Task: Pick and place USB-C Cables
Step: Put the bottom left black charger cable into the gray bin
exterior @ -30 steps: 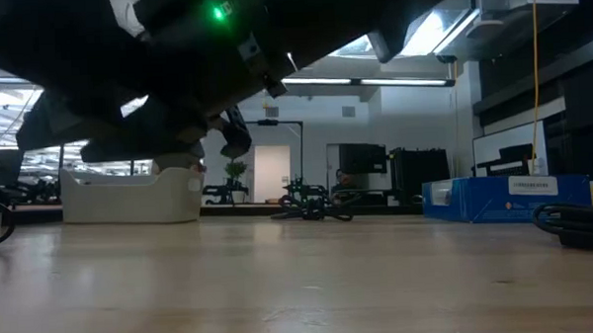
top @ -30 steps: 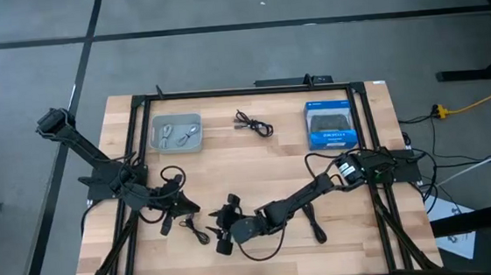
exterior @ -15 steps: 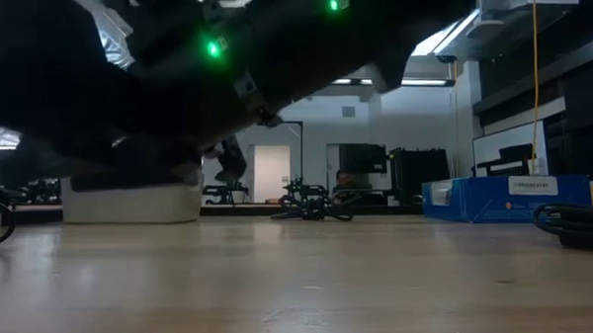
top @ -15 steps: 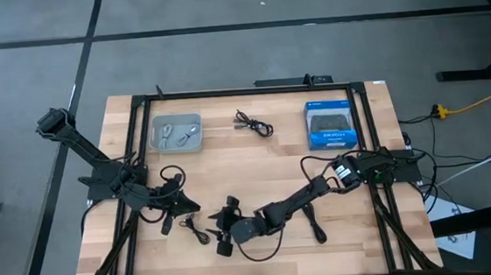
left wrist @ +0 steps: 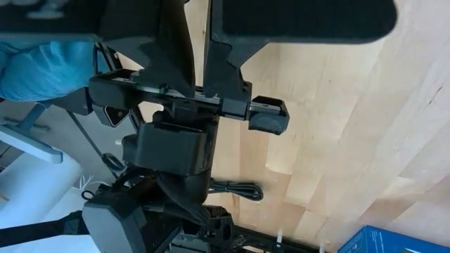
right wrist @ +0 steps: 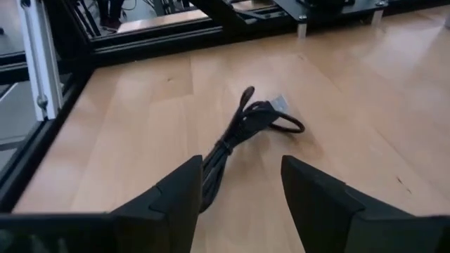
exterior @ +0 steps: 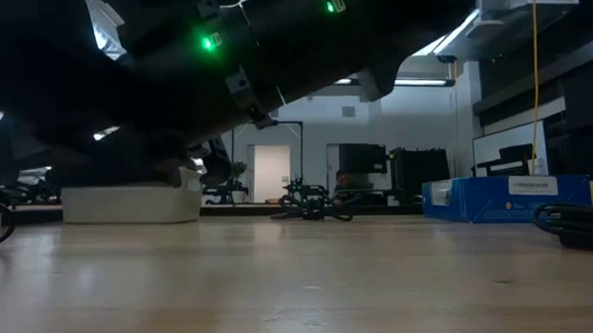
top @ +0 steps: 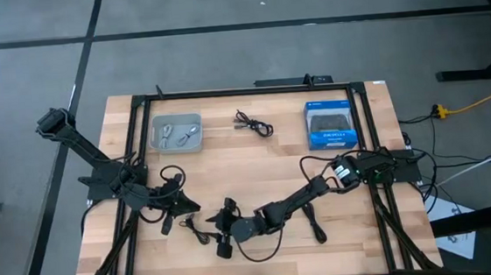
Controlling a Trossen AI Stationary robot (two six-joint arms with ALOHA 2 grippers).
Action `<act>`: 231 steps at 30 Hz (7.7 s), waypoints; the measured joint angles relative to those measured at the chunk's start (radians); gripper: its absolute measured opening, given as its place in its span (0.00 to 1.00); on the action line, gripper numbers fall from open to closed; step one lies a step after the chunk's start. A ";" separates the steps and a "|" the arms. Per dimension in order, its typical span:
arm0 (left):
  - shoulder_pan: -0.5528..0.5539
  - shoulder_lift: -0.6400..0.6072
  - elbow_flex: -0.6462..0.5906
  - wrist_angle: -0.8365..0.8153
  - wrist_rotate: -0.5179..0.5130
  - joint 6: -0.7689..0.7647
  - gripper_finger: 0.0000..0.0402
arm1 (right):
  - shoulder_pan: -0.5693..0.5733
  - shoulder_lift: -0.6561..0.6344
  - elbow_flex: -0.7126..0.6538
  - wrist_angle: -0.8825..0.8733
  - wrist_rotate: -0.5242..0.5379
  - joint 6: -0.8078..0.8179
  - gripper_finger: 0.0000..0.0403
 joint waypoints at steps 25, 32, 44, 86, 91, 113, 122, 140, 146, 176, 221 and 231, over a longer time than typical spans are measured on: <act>0.000 0.000 0.000 0.000 -0.001 -0.002 0.06 | 0.004 0.073 0.002 0.105 -0.089 0.031 0.49; 0.000 0.000 0.000 0.004 -0.001 -0.007 0.06 | 0.004 0.176 0.169 0.067 -0.182 0.011 0.49; 0.000 0.000 0.000 0.007 0.000 -0.007 0.06 | 0.000 0.286 0.447 -0.243 -0.167 0.004 0.27; 0.000 -0.001 0.000 -0.050 0.113 -0.048 0.06 | -0.046 0.225 0.452 -0.061 -0.252 -0.415 0.00; 0.002 -0.018 0.000 -0.243 0.319 -0.352 0.06 | 0.011 0.222 0.452 -0.170 -0.252 -0.381 0.00; 0.009 0.196 0.087 -0.658 0.738 -0.887 0.00 | 0.065 0.036 0.454 -0.992 0.382 -0.122 0.00; 0.126 0.549 0.145 -0.410 0.827 -0.730 0.00 | 0.066 -0.051 0.453 -1.297 0.459 0.052 0.00; 0.409 0.730 0.680 -1.151 0.605 -0.106 0.00 | 0.127 -0.104 0.453 -1.812 0.446 0.450 0.00; 0.364 0.718 0.750 -1.436 0.608 -0.105 0.00 | 0.164 -0.150 0.363 -1.895 0.443 0.563 0.00; 0.216 -0.406 0.226 -0.844 0.000 0.211 0.00 | -0.076 -0.714 -0.639 -0.298 -0.096 -0.114 0.00; 0.216 -0.569 -0.050 -0.419 0.031 0.333 0.00 | -0.180 -0.442 -0.638 -0.012 -0.391 -0.181 0.52; 0.216 -0.569 -0.050 -0.421 0.030 0.333 0.00 | -0.180 -0.368 -0.638 0.014 -0.390 -0.185 0.52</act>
